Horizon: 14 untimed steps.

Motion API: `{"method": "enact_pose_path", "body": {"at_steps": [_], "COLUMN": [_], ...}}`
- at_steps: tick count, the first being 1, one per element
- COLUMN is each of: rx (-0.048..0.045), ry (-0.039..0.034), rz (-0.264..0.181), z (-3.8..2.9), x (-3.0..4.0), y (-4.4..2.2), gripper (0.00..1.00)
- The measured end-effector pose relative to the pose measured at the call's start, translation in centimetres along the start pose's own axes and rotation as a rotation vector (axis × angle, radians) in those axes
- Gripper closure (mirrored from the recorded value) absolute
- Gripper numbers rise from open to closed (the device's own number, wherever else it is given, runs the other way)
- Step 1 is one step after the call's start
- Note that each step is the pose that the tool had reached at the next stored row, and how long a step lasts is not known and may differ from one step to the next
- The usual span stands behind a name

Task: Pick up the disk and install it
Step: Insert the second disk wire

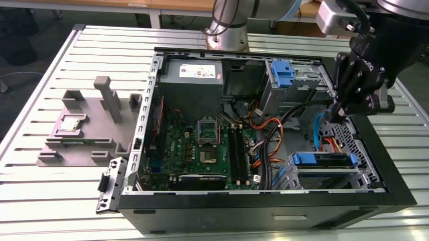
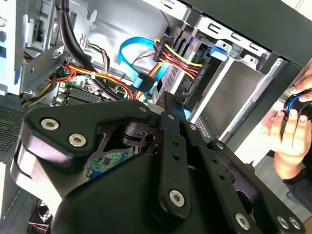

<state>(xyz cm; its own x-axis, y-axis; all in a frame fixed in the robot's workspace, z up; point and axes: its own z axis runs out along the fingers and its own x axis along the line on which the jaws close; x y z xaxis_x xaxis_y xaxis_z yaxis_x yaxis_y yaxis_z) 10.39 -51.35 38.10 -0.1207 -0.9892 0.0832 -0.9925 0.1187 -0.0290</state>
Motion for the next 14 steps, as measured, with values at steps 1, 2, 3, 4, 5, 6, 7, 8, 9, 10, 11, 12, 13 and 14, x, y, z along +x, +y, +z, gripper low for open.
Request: {"method": "enact_pose_path", "body": {"at_steps": [1, 2, 3, 4, 5, 6, 7, 8, 9, 10, 11, 12, 13, 14], "rx": [-0.0005, -0.001, -0.0016, -0.0021, -0.0025, -0.0029, -0.0034, -0.004, -0.0047, -0.0054, -0.0063, -0.0072, -0.0081, -0.0091], "ry": [0.0001, 0.0, 0.0002, 0.0003, 0.0002, 0.0005, 0.0005, 0.0005, 0.0006, 0.0002, -0.0002, -0.0004, -0.0003, -0.0002], "rz": [0.0, 0.0, 0.0, 0.0, 0.0, 0.0, 0.0, 0.0, 0.0, 0.0, 0.0, 0.0, 0.0, 0.0], "z": [0.01, 0.02, 0.03, 0.04, 0.05, 0.05, 0.05, 0.06, 0.06, 0.06, 0.07, 0.07, 0.06, 0.06], "x": [-0.11, -0.24, -0.35, -0.45, -0.55, -0.66, -0.75, -0.85, -0.95, -1.0, -1.05, -1.12, -1.18, -1.27], "y": [-0.01, -0.03, -0.06, -0.08, -0.09, -0.1, -0.12, -0.13, -0.14, -0.14, -0.15, -0.15, -0.16, -0.17], "gripper": [0.89, 0.89, 0.89, 0.89, 0.89, 0.89, 0.89, 0.89, 0.89, 0.89, 0.89, 0.89, 0.89, 0.89]}}
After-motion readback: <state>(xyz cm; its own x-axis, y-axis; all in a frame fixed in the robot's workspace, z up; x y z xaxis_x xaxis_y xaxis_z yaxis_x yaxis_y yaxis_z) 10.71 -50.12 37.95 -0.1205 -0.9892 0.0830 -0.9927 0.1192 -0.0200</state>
